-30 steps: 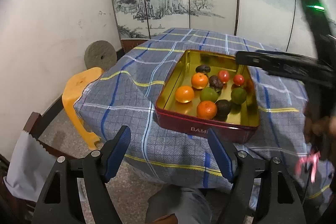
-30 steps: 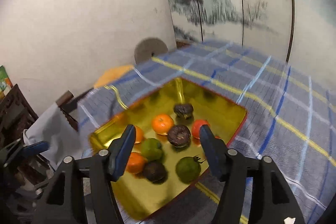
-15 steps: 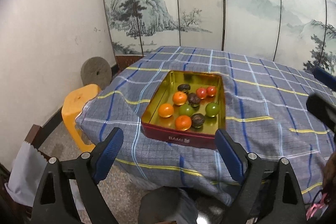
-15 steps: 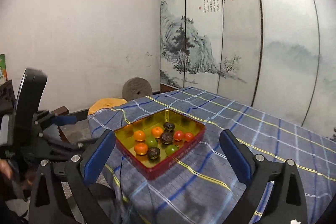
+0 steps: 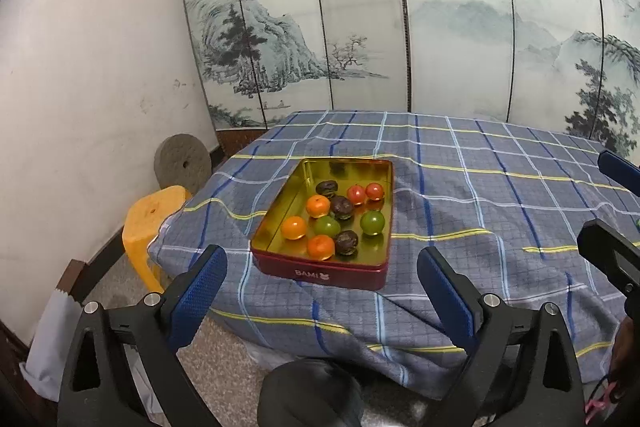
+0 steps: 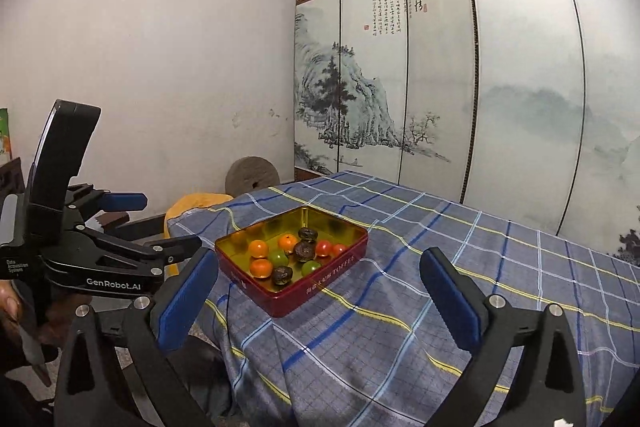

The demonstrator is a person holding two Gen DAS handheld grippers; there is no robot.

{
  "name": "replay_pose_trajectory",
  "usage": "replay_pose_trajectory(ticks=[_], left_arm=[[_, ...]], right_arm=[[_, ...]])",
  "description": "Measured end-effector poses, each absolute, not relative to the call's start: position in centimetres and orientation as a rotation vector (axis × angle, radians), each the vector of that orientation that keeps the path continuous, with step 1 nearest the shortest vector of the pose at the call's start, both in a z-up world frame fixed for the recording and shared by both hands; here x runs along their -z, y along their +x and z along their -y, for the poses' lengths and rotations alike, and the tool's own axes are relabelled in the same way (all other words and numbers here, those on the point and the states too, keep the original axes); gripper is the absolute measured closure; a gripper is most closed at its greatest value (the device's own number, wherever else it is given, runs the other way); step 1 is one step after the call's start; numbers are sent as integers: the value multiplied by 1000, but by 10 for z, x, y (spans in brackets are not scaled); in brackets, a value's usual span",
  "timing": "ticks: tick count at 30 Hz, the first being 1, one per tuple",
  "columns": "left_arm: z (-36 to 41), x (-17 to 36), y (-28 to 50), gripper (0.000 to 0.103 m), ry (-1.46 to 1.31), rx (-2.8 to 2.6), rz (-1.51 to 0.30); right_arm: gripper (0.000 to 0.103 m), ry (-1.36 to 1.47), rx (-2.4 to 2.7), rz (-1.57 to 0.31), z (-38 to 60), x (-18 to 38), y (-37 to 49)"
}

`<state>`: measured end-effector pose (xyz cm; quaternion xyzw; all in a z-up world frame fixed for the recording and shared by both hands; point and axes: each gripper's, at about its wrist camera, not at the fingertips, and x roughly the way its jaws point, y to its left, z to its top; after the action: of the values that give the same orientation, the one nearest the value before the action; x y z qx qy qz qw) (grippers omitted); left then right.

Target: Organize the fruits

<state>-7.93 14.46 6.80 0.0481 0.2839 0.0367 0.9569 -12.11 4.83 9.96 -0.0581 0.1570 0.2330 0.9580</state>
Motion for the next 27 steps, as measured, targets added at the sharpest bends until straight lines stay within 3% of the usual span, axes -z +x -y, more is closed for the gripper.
replay_pose_trajectory(ticks=[18, 27], left_arm=[[-117, -60, -67, 4, 124, -73, -615], [-108, -55, -52, 4, 137, -99, -651]], right_arm=[[1, -65, -442, -362, -16, -85, -114], [0, -67, -297, -585, 61, -33, -33]])
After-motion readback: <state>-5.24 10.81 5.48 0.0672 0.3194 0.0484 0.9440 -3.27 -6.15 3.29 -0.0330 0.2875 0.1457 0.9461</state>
